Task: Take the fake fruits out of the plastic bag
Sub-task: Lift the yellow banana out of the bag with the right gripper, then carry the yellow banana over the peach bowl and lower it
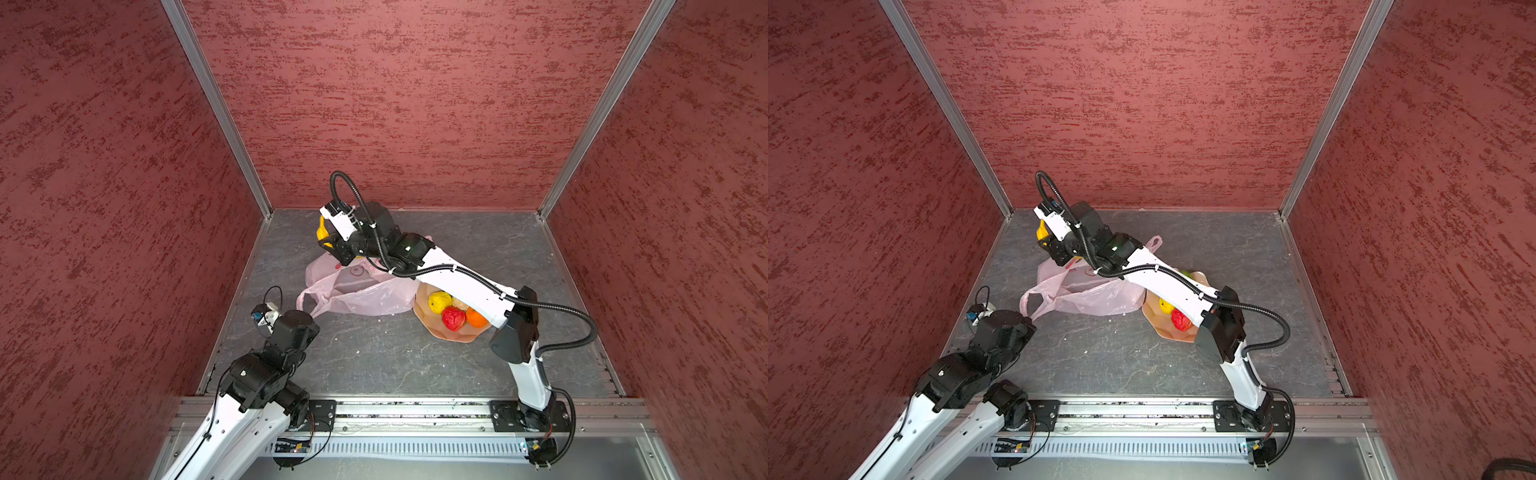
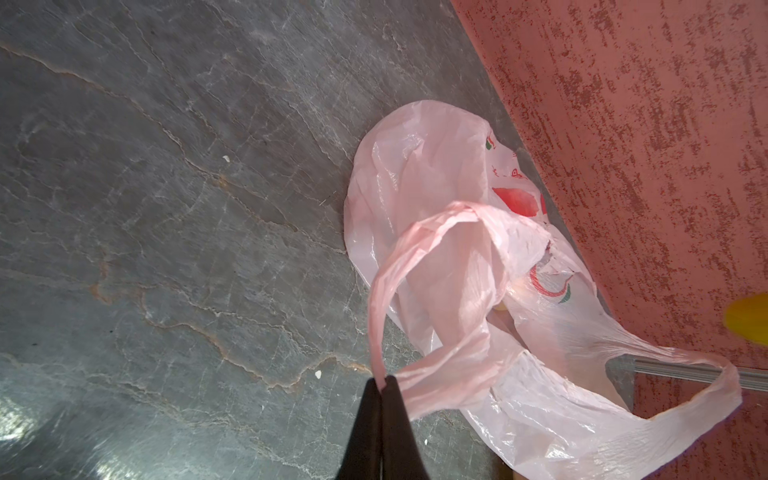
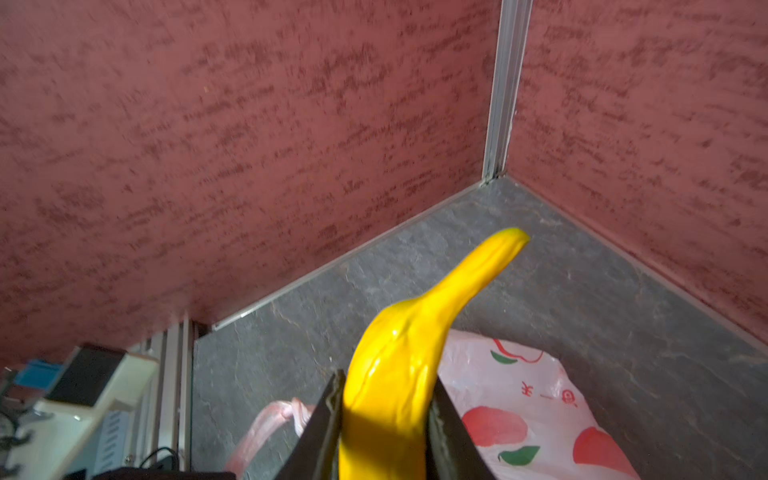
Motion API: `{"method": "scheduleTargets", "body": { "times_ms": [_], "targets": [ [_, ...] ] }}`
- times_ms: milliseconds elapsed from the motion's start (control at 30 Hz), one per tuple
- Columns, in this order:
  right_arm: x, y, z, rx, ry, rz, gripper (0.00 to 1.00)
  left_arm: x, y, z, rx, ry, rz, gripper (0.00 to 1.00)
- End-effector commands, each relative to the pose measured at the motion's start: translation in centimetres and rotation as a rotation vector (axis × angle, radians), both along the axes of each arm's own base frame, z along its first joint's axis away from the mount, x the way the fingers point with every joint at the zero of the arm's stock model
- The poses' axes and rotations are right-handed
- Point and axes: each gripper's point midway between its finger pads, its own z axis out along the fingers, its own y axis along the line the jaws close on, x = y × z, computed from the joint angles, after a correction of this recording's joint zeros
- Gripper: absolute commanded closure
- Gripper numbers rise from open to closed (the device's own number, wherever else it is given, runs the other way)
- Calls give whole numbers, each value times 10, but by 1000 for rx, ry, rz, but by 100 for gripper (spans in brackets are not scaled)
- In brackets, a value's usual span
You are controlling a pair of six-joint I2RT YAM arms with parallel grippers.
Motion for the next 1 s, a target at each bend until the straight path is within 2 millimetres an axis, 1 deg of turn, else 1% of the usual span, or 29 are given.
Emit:
{"method": "scheduleTargets", "body": {
  "times_ms": [0,67,233,333,400,500,633,700,767,833,933,967],
  "targets": [
    [1,-19,46,79,-13,-91,89,8,2,11,28,-51,-2,100],
    [2,-36,52,60,-5,-157,89,10,3,17,47,-64,-6,100],
    [4,-79,57,13,29,-313,89,14,11,34,100,-111,14,100],
    [4,-102,55,3,67,-366,88,15,18,45,134,-138,33,100],
    [2,-115,48,-13,91,-388,88,14,24,52,167,-146,52,100],
    [3,-139,27,-65,131,-434,88,9,37,64,219,-156,85,100],
    [9,-174,-13,-123,209,-512,88,-1,54,75,267,-172,141,100],
    [12,-188,-35,-139,266,-548,88,-5,59,76,277,-177,161,100],
    [13,-199,-53,-145,303,-572,88,-7,62,77,280,-177,172,100],
    [15,-211,-74,-158,345,-607,88,-9,64,76,285,-169,178,100],
    [16,-225,-97,-173,390,-650,88,-11,66,75,291,-156,183,100],
    [16,-228,-101,-174,399,-656,88,-11,66,75,290,-155,184,100]
  ]
}}
